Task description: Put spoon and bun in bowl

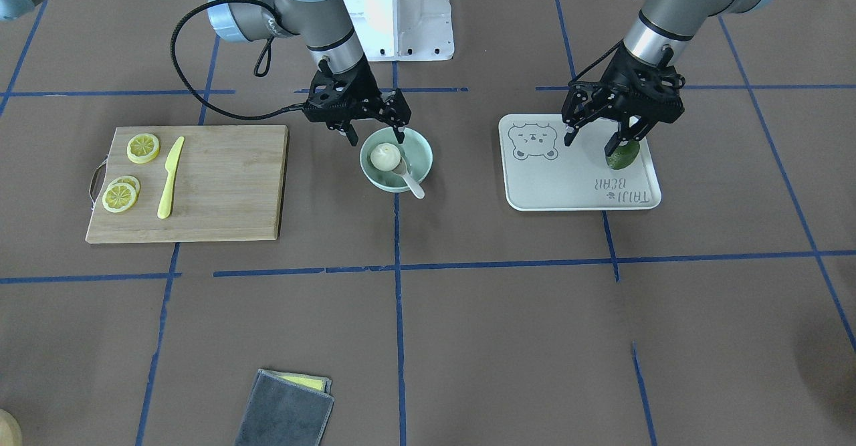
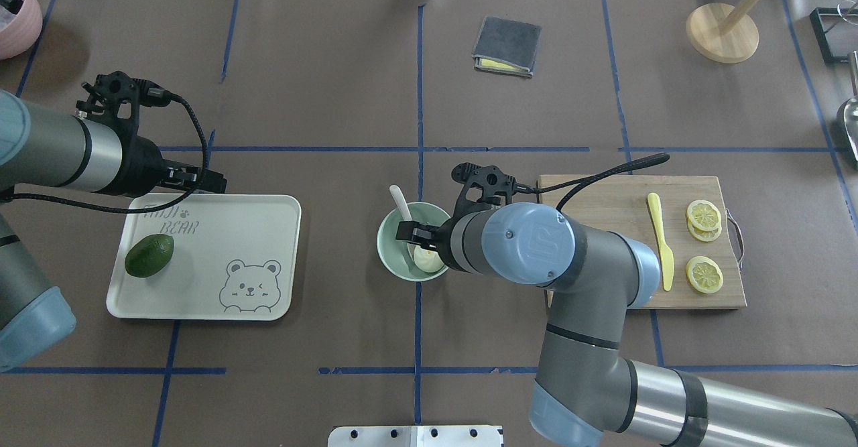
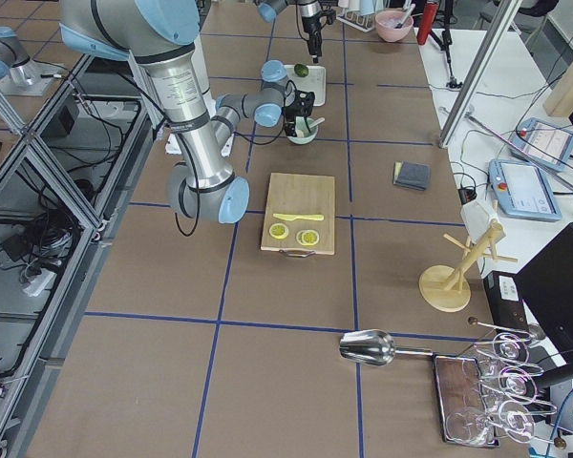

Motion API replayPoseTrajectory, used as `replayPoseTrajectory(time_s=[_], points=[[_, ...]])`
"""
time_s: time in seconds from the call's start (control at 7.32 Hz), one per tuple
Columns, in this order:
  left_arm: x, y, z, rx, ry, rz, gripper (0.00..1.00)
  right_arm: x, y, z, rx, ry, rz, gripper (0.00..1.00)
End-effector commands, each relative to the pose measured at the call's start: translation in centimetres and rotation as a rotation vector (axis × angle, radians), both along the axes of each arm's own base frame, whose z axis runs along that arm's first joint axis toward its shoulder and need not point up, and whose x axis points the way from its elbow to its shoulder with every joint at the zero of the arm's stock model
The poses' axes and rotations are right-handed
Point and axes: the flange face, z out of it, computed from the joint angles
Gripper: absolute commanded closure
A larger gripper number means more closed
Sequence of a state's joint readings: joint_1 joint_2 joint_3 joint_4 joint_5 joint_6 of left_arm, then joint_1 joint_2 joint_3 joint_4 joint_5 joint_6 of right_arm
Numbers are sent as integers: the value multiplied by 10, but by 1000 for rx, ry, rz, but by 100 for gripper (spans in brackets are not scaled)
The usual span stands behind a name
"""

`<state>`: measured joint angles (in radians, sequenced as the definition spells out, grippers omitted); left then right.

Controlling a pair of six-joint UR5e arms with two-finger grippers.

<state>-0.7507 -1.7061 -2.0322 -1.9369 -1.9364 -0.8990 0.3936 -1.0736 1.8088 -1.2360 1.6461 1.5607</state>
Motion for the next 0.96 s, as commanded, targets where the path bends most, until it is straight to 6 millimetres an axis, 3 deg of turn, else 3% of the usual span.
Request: replayPoseTrajectory(time_s=[0.0,0.27,0.55,0.68,0.82], points=[[-32,1,28,79,-75,42,24,91,-7,59,7,51,-59,6],[-111,-14,76,186,-191,89,23,182,-11,111,54,124,-136,8],[-189,-20,119,279,-284,157,23,281,-38,164,86,181,-199,8],[-229,-29,144,282,-281,187,23,324,-42,191,135,207,-261,8],[-257,-34,166,285,-278,208,23,365,-45,213,164,215,-299,8]])
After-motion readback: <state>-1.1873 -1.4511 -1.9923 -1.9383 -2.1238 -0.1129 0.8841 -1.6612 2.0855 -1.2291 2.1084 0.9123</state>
